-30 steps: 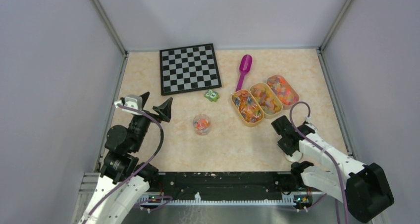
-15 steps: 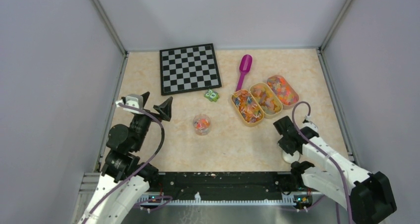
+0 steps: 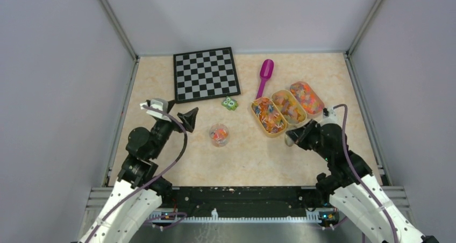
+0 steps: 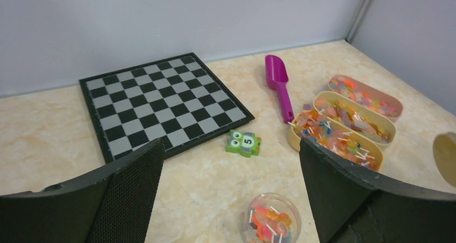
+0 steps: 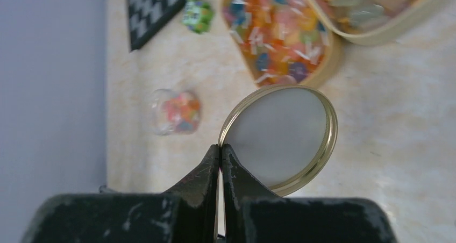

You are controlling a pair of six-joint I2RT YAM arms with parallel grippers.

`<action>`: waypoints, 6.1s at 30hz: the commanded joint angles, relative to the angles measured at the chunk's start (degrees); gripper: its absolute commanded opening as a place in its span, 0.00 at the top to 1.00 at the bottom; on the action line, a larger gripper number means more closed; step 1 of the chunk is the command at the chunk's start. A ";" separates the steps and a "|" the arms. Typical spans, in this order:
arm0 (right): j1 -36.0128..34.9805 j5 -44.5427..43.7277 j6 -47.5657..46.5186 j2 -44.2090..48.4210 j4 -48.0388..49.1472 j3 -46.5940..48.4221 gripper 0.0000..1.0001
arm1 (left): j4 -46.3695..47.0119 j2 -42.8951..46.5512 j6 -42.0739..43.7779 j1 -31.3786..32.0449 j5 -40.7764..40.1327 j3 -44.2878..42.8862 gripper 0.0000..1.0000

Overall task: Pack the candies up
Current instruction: Pick up the bottle lid at the center of the board, then close the bottle lid on the packing bottle.

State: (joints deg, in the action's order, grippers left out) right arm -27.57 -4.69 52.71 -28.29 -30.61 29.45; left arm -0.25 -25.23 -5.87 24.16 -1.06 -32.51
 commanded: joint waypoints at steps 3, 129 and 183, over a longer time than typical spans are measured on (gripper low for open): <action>0.46 25.38 -6.40 1.13 24.65 -2.06 1.00 | 1.68 -8.35 -5.53 0.18 8.46 -2.54 0.01; -8.36 35.65 3.55 -71.09 70.04 11.89 0.68 | 6.57 -51.94 -28.34 -22.22 50.95 2.12 0.35; -13.05 31.46 -5.67 -74.76 56.97 16.98 0.67 | 4.86 -55.37 -27.55 -20.04 50.42 1.84 0.57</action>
State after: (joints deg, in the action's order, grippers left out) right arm -40.01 27.88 48.99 -102.08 26.11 46.28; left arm 3.86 -79.96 -34.52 3.81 49.04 -29.26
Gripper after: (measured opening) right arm 0.333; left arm 0.439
